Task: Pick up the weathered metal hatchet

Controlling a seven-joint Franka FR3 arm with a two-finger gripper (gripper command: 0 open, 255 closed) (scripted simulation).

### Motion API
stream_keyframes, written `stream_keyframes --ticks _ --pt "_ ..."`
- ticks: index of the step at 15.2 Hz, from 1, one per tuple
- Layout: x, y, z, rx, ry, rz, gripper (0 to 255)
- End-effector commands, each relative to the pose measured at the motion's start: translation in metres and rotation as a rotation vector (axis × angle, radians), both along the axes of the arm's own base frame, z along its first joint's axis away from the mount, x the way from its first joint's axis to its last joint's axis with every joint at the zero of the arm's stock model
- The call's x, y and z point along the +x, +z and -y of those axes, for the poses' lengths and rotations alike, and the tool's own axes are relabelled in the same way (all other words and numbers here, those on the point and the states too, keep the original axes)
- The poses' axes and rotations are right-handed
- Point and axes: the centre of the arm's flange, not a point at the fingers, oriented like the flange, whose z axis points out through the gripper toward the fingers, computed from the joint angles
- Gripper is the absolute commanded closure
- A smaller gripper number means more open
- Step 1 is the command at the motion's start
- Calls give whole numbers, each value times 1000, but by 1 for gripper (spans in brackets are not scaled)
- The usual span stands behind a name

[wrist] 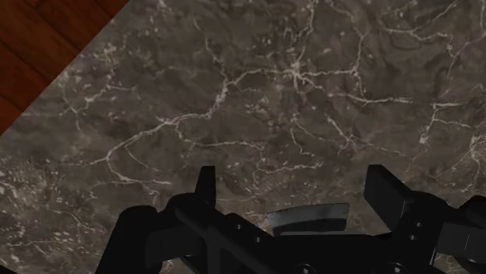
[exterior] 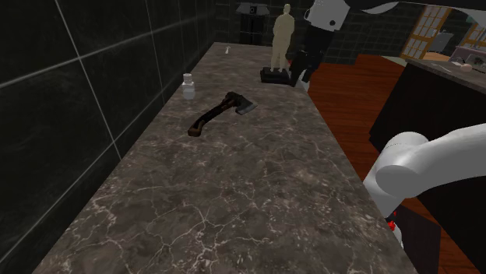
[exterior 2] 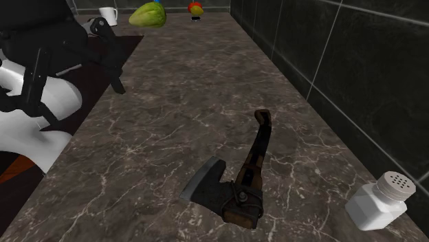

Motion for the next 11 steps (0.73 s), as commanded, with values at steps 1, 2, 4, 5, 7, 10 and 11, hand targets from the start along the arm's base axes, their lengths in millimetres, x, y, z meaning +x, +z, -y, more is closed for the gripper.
stream_keyframes --ticks 1,2,4,5,7,10,11 --pt "0 0 0 0 0 0 0" --pt "2 -4 -13 6 -58 -4 0" --pt "9 -12 -38 18 -175 -12 0" --pt "13 -15 -50 24 -233 -16 0" --pt "24 -23 -74 36 -350 -24 0" --pt "45 -33 -106 54 -525 -35 0" --pt "53 -37 -117 60 -584 -39 0"
